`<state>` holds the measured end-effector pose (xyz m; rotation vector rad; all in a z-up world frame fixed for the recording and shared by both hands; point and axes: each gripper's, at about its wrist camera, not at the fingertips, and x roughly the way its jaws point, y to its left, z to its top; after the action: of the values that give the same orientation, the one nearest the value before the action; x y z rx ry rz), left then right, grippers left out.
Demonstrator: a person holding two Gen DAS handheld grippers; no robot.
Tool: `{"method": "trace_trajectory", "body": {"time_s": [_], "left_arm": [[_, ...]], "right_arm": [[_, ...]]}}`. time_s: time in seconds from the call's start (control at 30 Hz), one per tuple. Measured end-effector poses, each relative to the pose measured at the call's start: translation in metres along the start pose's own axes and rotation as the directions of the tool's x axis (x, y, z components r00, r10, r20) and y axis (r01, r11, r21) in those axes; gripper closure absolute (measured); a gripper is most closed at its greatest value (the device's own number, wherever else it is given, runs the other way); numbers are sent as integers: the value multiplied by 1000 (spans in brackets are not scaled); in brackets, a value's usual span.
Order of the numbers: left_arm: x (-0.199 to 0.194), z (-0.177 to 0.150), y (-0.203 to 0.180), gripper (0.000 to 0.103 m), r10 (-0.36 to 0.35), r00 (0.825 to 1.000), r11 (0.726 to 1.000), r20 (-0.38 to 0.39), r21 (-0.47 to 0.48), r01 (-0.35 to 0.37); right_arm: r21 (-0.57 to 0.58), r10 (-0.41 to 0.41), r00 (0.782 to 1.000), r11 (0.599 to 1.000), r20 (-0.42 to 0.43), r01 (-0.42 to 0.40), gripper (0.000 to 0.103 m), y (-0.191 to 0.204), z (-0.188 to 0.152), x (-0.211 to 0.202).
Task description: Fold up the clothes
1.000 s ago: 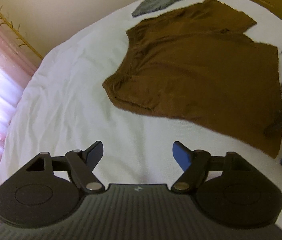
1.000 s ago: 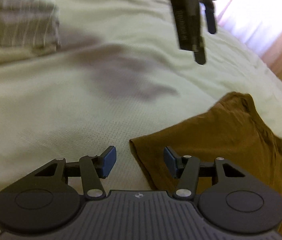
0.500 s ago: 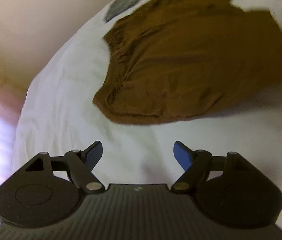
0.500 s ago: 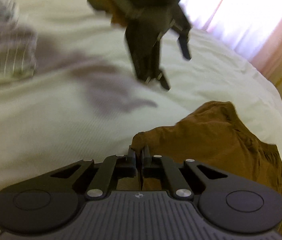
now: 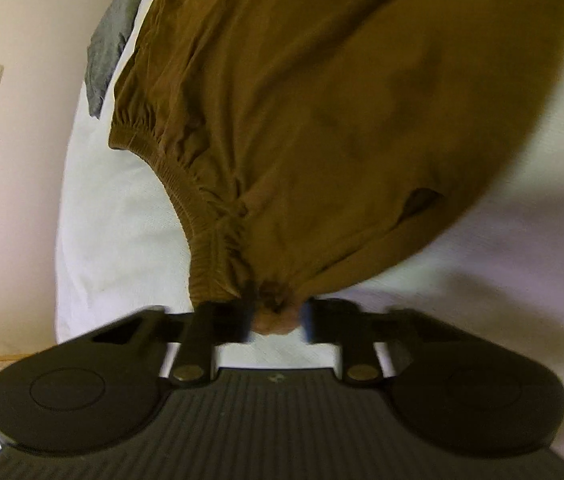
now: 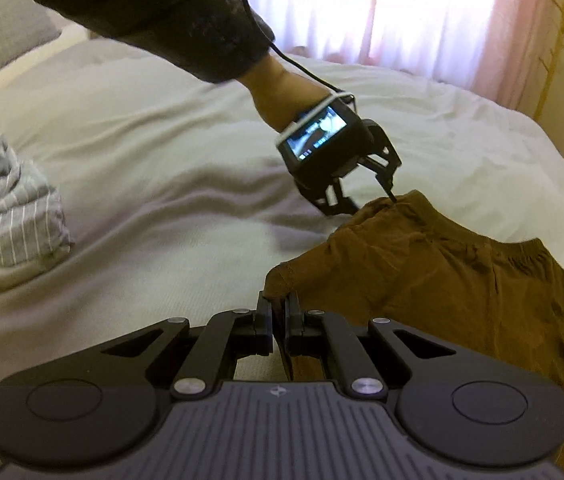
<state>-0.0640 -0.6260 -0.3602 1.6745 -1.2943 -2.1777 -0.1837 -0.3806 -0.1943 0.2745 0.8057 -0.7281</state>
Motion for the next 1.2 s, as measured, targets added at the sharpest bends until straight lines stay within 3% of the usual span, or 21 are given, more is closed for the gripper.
{"method": "trace_trajectory", "body": {"time_s": [0.3, 0.6, 0.7, 0.9, 1.1, 1.2], "left_arm": [[-28, 19, 55, 99, -35, 999, 995, 1, -91, 35], [-58, 81, 144, 100, -64, 997, 984, -37, -168, 56], [-41, 110, 172, 100, -98, 993, 980, -72, -179, 84], [32, 165, 222, 100, -210, 972, 958, -103, -220, 184], [110, 203, 251, 100, -290, 947, 935, -135, -252, 250], [133, 211, 253, 100, -323, 936, 920, -139, -279, 276]], "right_arm": [[188, -45, 999, 981, 14, 42, 99, -51, 5, -47], [448, -142, 990, 884, -15, 134, 99, -163, -32, -120], [489, -152, 988, 861, -14, 140, 99, -210, -52, -136], [570, -112, 993, 815, -26, 107, 99, -315, -102, -143], [747, -75, 994, 656, -75, 106, 99, -417, -179, -121], [786, -80, 989, 600, -122, 146, 99, -445, -214, -105]]}}
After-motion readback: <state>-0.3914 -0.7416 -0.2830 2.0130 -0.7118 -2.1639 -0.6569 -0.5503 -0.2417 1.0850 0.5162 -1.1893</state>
